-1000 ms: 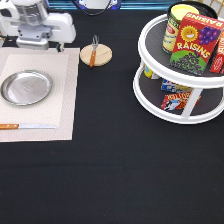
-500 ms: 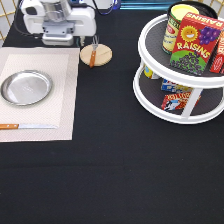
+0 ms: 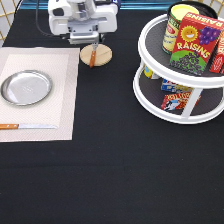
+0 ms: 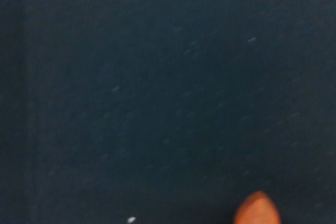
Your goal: Arrange plate and fork
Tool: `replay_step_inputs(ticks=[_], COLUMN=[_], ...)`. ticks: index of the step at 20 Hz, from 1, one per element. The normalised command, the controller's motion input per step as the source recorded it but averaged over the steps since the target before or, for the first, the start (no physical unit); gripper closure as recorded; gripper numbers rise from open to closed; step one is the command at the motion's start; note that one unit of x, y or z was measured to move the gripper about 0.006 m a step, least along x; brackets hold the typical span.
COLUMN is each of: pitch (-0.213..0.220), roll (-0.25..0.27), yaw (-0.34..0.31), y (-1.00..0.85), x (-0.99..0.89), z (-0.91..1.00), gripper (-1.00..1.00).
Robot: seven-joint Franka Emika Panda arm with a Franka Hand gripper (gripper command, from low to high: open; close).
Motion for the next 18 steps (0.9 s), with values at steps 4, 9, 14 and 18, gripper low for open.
replay_step_inputs(ticks=[4,9,14,18], pitch=[-0.167,-0.143,-0.042,-0.023], roll=[0.006,0.003,-0.006,-0.001], yaw=[-0.031,-0.092,-0.097,-0.056], y=[-0.01,-0.05,0.0,0.0], x=[-0.83,-0.53,-0.06,-0.04], z=[-0.43,-0.37,-0.32,-0.38], gripper=[-1.0,-1.0,-1.0,-1.0])
